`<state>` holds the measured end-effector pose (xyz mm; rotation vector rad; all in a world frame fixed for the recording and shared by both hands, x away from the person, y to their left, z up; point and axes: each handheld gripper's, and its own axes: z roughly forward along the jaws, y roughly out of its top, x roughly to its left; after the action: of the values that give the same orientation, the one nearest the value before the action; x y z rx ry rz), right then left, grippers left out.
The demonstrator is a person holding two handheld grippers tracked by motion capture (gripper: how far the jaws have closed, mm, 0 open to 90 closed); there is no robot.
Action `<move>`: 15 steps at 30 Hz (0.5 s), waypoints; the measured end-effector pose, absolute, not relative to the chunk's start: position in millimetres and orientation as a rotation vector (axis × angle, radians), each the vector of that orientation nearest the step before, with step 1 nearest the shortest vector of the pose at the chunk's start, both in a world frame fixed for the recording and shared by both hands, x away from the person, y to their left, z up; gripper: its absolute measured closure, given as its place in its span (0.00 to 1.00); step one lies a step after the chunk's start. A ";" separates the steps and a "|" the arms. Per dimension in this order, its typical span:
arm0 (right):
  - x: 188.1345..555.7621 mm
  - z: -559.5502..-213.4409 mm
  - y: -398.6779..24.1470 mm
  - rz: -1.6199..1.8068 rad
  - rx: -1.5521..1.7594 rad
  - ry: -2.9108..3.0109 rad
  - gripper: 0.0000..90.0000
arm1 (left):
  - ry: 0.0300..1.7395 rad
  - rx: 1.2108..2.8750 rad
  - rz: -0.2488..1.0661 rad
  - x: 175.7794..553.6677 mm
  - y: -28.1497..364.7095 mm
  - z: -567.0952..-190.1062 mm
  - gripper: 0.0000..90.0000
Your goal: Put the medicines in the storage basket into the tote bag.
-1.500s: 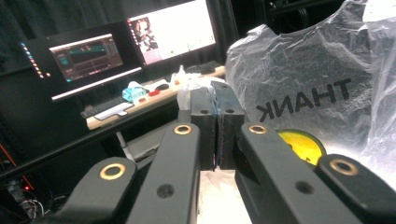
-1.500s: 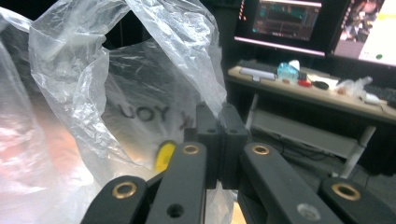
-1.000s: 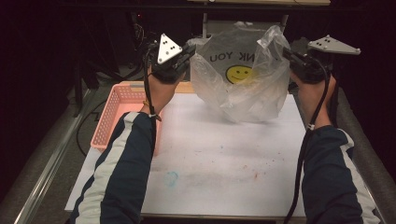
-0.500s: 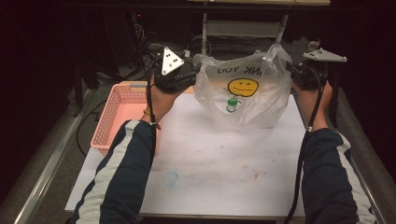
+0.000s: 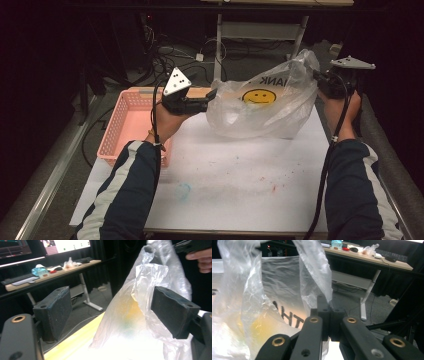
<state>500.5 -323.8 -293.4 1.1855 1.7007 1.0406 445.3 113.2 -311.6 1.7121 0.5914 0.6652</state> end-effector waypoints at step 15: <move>499.6 -294.8 -321.5 1.023 1.190 1.720 1.00 | 0.612 1.661 0.767 420.6 116.7 -287.2 0.34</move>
<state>499.6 -321.5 -294.8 1.1897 1.7195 1.0232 420.6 116.7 -287.2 1.6613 0.6119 0.7666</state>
